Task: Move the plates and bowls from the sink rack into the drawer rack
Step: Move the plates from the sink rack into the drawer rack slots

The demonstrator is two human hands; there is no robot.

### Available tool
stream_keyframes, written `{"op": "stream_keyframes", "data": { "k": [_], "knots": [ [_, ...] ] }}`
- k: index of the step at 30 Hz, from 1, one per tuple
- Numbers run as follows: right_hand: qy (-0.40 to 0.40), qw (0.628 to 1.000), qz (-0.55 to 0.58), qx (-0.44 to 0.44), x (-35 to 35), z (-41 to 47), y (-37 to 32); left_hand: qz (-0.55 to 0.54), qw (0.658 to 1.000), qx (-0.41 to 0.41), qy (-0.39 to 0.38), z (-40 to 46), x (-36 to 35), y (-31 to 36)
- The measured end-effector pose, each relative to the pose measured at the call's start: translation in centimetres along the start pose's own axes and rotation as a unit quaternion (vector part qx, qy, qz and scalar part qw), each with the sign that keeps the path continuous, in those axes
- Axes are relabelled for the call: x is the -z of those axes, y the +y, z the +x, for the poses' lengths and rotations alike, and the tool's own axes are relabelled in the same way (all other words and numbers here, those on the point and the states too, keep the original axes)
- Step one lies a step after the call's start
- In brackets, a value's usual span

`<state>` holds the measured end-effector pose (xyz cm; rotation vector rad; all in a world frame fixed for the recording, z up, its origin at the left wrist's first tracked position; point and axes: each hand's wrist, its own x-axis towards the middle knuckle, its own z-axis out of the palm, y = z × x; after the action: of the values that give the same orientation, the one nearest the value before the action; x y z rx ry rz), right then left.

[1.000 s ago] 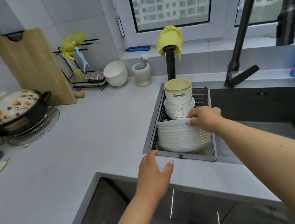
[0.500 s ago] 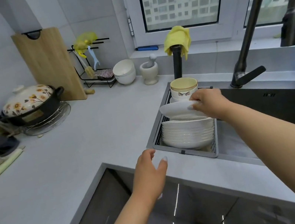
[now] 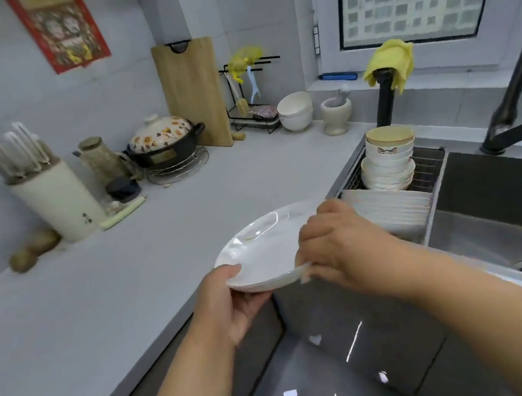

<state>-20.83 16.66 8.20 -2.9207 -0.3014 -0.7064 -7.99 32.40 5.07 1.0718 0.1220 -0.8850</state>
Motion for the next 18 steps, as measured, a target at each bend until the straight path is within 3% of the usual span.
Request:
{"op": "stream_keyframes", "data": {
  "k": [2,5,7,9,11,13,14,15,18],
  "knots": [
    [0.037,0.993,0.105,-0.039,-1.3,1.0,-2.1,-0.030,0.998,-0.025,0.058,-2.0,3.1,-0.1],
    [0.095,0.947,0.235,-0.198,-3.3,2.6,-4.9,-0.057,0.989,-0.064,0.121,-4.9,7.7,-0.5],
    [0.088,0.907,0.278,-0.304,-5.4,3.6,-6.6,-0.078,0.981,-0.082,0.159,-7.0,10.6,-0.6],
    [-0.005,0.828,0.397,-0.397,-7.4,4.9,-9.2,-0.106,0.972,-0.096,0.186,-9.1,13.9,-0.7],
    [-0.110,0.706,0.558,-0.421,-9.6,5.8,-12.4,-0.134,0.962,-0.106,0.214,-11.3,17.2,-0.9],
    [-0.148,0.578,0.683,-0.422,-11.0,6.7,-16.5,-0.161,0.952,-0.111,0.237,-13.5,20.7,-1.3],
    [-0.153,0.531,0.715,-0.428,-11.7,7.1,-18.5,-0.168,0.947,-0.112,0.250,-14.7,22.4,-1.5],
    [-0.160,0.504,0.729,-0.434,-12.4,7.5,-20.4,-0.170,0.943,-0.112,0.264,-15.9,24.1,-1.7],
    [-0.202,0.501,0.717,-0.440,-14.8,8.3,-26.7,-0.145,0.936,-0.098,0.304,-20.2,30.1,-2.6]
  ]
}}
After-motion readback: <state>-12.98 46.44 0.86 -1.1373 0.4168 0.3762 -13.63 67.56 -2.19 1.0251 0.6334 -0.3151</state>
